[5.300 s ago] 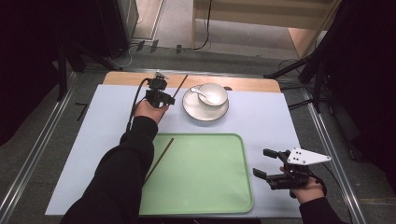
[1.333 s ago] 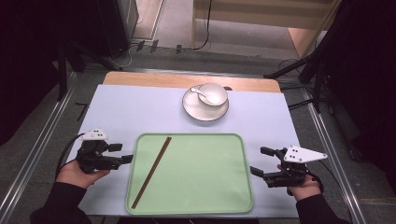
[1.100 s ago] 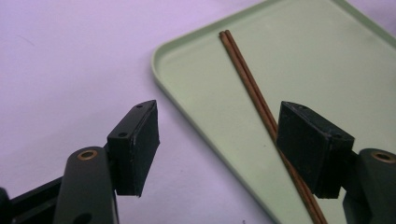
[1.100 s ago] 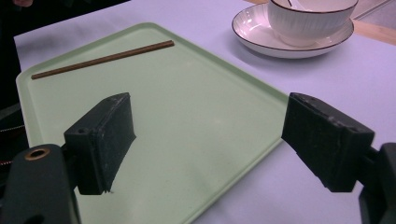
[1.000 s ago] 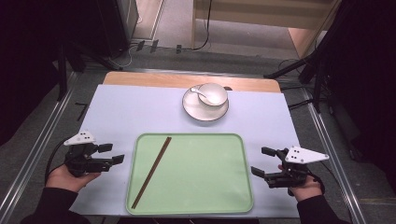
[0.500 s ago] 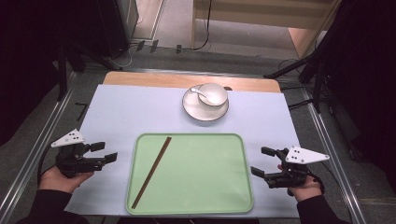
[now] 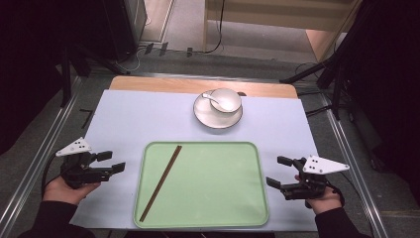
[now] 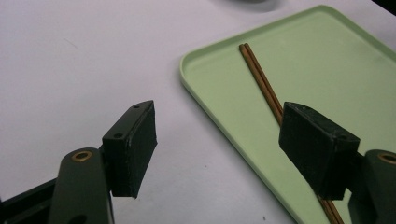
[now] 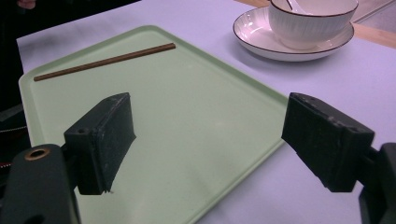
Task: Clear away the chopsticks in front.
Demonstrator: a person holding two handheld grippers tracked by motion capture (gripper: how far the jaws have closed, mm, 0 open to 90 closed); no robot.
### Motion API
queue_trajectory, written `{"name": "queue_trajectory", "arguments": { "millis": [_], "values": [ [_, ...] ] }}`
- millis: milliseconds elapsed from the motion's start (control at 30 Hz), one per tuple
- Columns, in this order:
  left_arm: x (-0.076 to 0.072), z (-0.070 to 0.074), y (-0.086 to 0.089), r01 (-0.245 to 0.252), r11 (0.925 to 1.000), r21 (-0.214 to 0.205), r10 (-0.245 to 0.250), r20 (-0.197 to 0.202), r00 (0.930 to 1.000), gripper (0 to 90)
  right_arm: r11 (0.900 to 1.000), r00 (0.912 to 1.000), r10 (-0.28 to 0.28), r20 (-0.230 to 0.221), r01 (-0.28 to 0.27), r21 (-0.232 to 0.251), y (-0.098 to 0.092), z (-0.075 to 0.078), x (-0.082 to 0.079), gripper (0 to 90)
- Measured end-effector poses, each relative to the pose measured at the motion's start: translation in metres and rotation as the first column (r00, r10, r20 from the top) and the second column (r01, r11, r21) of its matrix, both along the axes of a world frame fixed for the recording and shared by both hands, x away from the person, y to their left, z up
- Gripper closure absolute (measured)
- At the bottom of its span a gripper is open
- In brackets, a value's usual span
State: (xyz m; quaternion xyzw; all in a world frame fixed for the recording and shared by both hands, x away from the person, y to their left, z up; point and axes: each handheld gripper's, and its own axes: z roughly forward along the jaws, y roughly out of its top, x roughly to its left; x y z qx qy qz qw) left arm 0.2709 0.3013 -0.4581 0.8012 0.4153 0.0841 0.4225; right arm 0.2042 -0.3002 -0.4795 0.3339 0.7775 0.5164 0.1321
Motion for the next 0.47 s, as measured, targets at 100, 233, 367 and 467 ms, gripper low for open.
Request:
{"name": "queue_trajectory", "arguments": {
  "millis": [100,233,367,467],
  "values": [
    [0.0001,-0.0001,0.0004,-0.002,1.0,-0.002,0.002,0.001,1.0,28.2,1.0,1.0,0.001,0.001,-0.001,0.001,0.0,0.0002,0.0,17.1],
    [0.0002,-0.0003,0.0008,-0.004,1.0,0.0,0.004,-0.001,1.0,28.2,1.0,1.0,0.001,0.002,-0.001,0.001,0.0001,0.0,0.0002,17.1],
    [0.0001,-0.0001,0.0009,-0.005,1.0,0.001,0.005,0.0,1.0,28.2,1.0,1.0,0.003,-0.001,-0.003,-0.002,0.0,-0.0002,0.0001,17.1],
    [0.0004,-0.0005,0.0008,-0.007,1.0,-0.001,0.007,0.0,1.0,28.2,1.0,1.0,0.003,0.0,-0.003,-0.002,0.0,-0.0001,0.0001,17.1]
  ]
}}
